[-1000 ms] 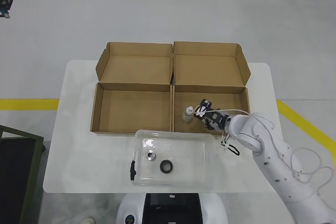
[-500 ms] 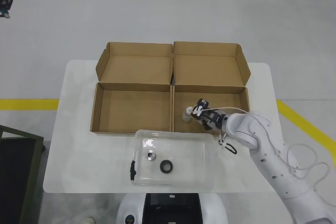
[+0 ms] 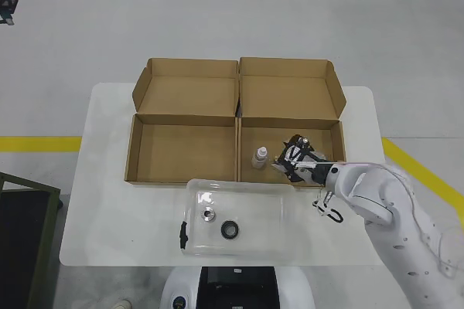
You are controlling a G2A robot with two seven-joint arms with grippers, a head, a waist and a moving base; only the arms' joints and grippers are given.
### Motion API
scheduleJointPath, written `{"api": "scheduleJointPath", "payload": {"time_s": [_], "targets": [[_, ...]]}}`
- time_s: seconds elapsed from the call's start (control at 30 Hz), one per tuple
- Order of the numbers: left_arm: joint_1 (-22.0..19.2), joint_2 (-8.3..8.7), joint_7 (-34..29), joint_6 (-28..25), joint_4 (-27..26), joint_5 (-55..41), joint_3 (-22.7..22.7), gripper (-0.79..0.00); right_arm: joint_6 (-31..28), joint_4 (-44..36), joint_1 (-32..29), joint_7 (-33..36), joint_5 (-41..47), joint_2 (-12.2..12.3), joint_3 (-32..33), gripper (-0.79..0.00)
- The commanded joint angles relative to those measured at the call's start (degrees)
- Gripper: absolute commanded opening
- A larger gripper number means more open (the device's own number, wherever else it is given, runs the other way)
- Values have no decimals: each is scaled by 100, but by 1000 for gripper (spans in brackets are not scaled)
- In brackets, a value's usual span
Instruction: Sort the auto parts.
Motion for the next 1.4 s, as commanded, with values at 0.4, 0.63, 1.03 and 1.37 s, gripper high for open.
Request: {"api": "scheduleJointPath", "payload": {"time_s": [0.4,0.63,1.03,1.37], "targets": [[0,0,-1,0,0,0,0,0,-630,-1349,-913,-341,86,105,-25,-268],[0,0,-1,0,0,0,0,0,-856,-1395,-913,-385,-180,84,-660,-262],[0,0,-1,0,0,0,0,0,-996,-895,-664,-410,-590,38,-1351,-256],[0,0,-1,0,0,0,0,0,-1042,-424,-288,-407,-795,-54,-1962,-228]]}}
